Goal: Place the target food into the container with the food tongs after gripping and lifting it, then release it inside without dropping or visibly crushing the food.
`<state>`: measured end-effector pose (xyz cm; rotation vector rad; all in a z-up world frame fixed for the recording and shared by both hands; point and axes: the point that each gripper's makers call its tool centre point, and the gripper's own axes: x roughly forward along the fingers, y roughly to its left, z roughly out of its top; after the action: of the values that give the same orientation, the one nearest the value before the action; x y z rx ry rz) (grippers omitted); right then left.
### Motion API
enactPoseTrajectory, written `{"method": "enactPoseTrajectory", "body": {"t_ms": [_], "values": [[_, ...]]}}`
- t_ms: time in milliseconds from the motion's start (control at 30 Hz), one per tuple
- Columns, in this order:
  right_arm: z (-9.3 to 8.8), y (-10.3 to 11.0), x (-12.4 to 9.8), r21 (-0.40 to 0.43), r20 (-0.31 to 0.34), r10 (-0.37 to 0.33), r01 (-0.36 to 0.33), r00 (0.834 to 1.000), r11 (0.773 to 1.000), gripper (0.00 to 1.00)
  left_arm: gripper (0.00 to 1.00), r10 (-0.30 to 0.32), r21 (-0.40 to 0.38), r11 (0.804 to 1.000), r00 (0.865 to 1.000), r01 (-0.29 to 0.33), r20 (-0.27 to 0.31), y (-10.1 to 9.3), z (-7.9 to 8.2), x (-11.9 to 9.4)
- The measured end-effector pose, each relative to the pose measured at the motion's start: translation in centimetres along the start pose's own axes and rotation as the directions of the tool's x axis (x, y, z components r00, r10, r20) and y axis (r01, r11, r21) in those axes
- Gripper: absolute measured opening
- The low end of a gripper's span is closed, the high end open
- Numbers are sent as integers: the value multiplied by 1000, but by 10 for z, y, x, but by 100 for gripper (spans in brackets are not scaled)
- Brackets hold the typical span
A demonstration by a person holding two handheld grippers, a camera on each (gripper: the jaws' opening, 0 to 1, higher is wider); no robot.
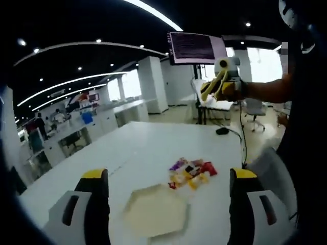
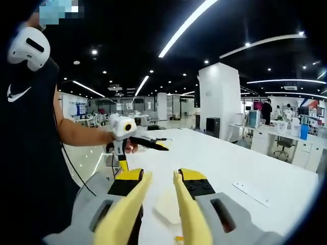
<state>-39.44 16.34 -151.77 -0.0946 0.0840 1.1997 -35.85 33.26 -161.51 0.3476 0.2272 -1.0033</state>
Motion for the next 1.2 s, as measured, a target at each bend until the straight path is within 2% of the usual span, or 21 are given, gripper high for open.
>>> {"method": "enactPoseTrajectory", "body": {"t_ms": [33, 67, 100, 200, 400, 433, 500, 600, 667, 733, 867, 1033, 1200], "values": [[-2, -2, -3, 7, 1, -9, 9, 1000, 1000, 26, 96, 6, -50, 999, 1000, -6, 4, -2, -8, -2], [-4, -3, -4, 11, 0, -13, 13, 1000, 1000, 26, 97, 17, -125, 992, 999, -12, 36, -4, -15, -6], [-6, -5, -6, 13, -5, -21, 21, 1000, 1000, 26, 97, 31, -146, 989, 998, -24, 51, -3, -20, -10], [-17, -13, -12, -1, -30, -56, 56, 998, 998, 27, 98, 75, -180, 981, 997, -71, 17, -4, -48, -19], [-39, -20, -20, -3, -71, -101, 101, 992, 995, 27, 99, 159, -200, 967, 987, -158, -8, 1, -79, -34], [-44, -21, -21, -5, -79, -110, 110, 991, 994, 27, 99, 168, -193, 967, 986, -169, -21, 0, -92, -36], [-50, -24, -24, -5, -93, -127, 127, 988, 992, 27, 99, 181, -208, 960, 982, -187, -45, -3, -104, -37], [-55, -25, -27, -6, -104, -142, 142, 984, 990, 27, 99, 192, -226, 954, 981, -195, -36, -11, -108, -37], [-57, -26, -29, -5, -110, -152, 152, 982, 988, 27, 99, 195, -216, 956, 980, -199, -39, -17, -118, -36], [-59, -27, -31, -6, -119, -158, 159, 980, 987, 27, 99, 183, -222, 956, 981, -194, -66, -28, -126, -35], [-64, -28, -35, -12, -138, -169, 169, 976, 986, 27, 99, 180, -223, 955, 980, -196, -89, -36, -137, -36], [-68, -29, -36, -11, -148, -175, 175, 973, 985, 27, 99, 169, -214, 958, 980, -190, -109, -43, -145, -36], [-71, -28, -34, -10, -156, -177, 177, 972, 984, 27, 99, 161, -226, 957, 981, -183, -111, -46, -147, -32]]}}
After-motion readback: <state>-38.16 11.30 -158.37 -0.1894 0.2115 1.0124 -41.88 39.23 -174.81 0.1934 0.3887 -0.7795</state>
